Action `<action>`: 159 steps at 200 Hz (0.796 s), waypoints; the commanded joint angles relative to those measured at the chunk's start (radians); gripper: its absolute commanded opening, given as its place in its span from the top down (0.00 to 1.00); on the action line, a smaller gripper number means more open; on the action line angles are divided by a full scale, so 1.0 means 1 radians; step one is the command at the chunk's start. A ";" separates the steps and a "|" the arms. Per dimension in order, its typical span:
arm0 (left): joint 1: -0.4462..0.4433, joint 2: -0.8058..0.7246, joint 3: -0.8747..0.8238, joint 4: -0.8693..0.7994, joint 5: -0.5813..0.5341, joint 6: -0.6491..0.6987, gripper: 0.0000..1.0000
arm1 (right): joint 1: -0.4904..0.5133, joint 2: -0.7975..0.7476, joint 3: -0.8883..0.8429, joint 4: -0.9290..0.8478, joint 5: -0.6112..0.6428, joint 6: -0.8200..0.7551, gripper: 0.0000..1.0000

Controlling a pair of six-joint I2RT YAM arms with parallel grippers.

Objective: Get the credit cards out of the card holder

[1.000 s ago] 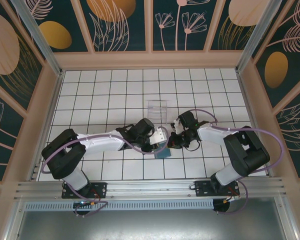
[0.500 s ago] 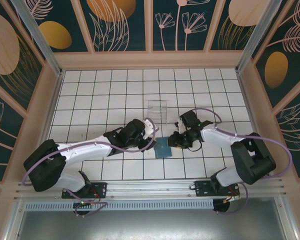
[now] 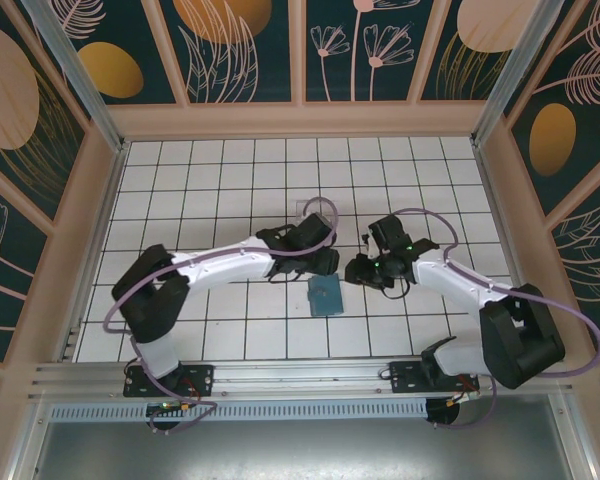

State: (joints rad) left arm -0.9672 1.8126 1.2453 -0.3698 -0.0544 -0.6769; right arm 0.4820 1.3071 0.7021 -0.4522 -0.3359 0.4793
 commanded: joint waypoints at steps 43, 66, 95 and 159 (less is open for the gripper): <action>-0.051 0.080 0.046 -0.219 -0.003 -0.118 0.47 | -0.041 -0.055 -0.047 -0.010 -0.001 -0.005 0.62; -0.050 0.045 0.022 -0.221 -0.017 -0.136 0.56 | -0.043 -0.056 -0.049 -0.006 -0.005 -0.007 0.62; -0.050 0.002 -0.018 -0.189 -0.007 -0.155 0.67 | -0.042 -0.056 -0.046 -0.009 -0.008 -0.004 0.62; -0.049 -0.086 -0.124 -0.091 -0.038 -0.170 0.87 | 0.039 -0.012 0.002 -0.044 0.055 0.047 0.63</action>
State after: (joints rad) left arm -1.0191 1.7870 1.1759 -0.5110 -0.0666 -0.8265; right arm 0.4728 1.2716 0.6666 -0.4538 -0.3294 0.4892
